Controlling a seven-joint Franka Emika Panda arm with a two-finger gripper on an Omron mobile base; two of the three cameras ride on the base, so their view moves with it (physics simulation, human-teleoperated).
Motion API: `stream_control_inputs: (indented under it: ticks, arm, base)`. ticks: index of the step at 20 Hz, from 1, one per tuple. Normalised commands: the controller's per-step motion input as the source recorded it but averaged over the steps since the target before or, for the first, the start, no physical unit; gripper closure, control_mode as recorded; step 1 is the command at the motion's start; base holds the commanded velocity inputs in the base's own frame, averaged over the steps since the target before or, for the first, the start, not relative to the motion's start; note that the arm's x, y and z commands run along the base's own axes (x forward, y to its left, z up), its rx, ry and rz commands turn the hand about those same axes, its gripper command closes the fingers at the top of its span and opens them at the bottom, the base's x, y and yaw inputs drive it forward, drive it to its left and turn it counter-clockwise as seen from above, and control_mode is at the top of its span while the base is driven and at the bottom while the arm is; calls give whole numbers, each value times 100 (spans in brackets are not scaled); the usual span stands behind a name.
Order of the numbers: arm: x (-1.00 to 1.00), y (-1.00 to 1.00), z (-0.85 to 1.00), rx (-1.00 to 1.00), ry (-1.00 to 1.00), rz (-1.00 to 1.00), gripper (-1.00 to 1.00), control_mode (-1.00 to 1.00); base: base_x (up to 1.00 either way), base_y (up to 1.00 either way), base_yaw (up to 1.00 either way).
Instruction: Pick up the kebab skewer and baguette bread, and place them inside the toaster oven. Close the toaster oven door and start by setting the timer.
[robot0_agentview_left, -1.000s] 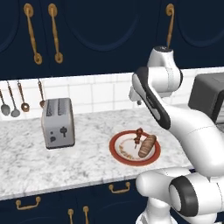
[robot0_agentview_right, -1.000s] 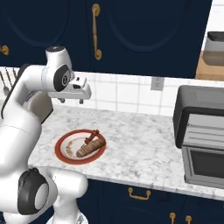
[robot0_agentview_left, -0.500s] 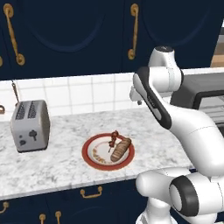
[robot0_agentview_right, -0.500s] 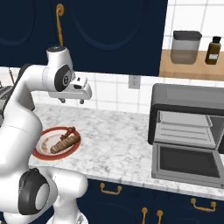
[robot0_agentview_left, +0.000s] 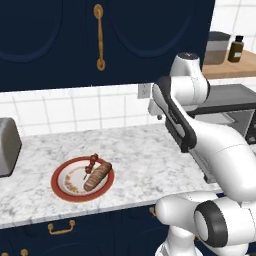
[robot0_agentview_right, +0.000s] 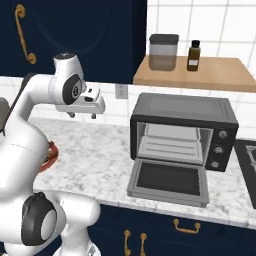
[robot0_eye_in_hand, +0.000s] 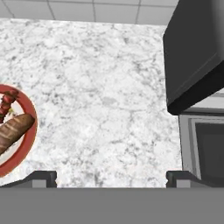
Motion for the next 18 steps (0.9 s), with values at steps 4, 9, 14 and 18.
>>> stream_control_inputs:
  ticks: [4,9,14,18]
  arm:
    - [0,0,0,0,0,0,-100,100]
    - [0,0,0,0,0,0,-100,100]
    - [0,0,0,0,0,0,-100,100]
    - [0,0,0,0,0,0,-100,-100]
  base:
    - [0,-54,0]
    - [0,0,0]
    - [0,0,0]
    - [0,0,0]
